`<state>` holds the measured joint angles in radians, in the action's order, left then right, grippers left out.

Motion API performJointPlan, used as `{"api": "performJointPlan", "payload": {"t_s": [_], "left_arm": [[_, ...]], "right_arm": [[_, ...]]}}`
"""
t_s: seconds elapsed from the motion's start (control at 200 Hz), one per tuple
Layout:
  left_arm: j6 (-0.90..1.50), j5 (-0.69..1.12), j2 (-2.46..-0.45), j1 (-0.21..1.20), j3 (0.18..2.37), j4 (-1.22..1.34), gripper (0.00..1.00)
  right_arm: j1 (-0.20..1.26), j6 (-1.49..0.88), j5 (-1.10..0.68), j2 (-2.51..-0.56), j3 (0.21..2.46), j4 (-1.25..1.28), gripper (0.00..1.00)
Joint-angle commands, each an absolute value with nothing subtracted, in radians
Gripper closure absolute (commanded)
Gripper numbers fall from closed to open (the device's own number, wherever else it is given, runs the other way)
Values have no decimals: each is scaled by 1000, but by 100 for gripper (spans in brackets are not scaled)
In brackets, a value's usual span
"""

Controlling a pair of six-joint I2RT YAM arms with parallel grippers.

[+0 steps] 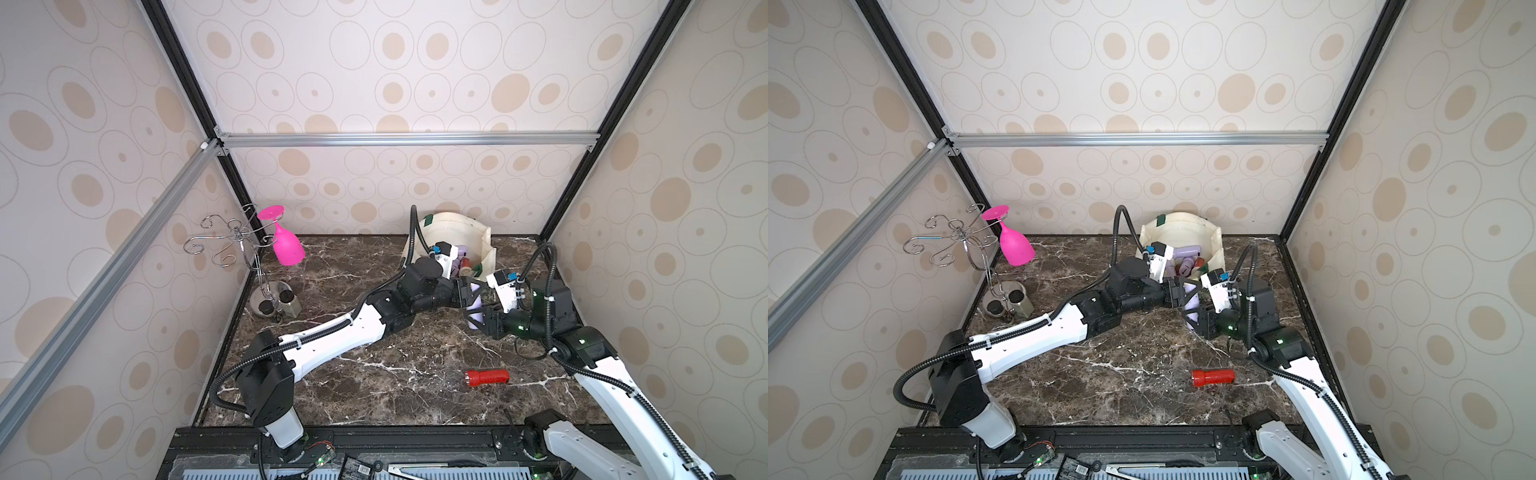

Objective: Put the flashlights into the tote bags
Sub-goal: Pick up the flashlight from the center of the board.

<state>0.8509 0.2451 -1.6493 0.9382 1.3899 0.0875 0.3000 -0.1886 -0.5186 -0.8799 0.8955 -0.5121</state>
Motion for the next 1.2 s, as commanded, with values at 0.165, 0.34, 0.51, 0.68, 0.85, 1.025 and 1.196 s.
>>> {"api": "performJointPlan", "payload": {"t_s": [0.165,0.34,0.51,0.68,0.85,1.025,1.196], "left_arm": [[838,247,-1649,934,1411,69,67],[831,243,-1650,933,1422,69,75],[817,248,-1701,928,1509,23,80],[801,224,-1719,918,1563,9,81],[785,217,-1726,889,1594,1,82],[751,196,-1751,839,1656,-48,83],[717,112,-1795,793,1754,-105,84]], "right_arm": [[304,-166,-510,-881,915,-509,100],[305,-148,-502,-890,934,-536,100],[304,-130,-488,-897,958,-551,90],[304,-126,-466,-911,999,-579,60],[304,-134,-421,-900,1023,-621,35],[304,-145,-383,-891,1036,-642,22],[303,-130,-343,-892,1066,-697,19]]}}
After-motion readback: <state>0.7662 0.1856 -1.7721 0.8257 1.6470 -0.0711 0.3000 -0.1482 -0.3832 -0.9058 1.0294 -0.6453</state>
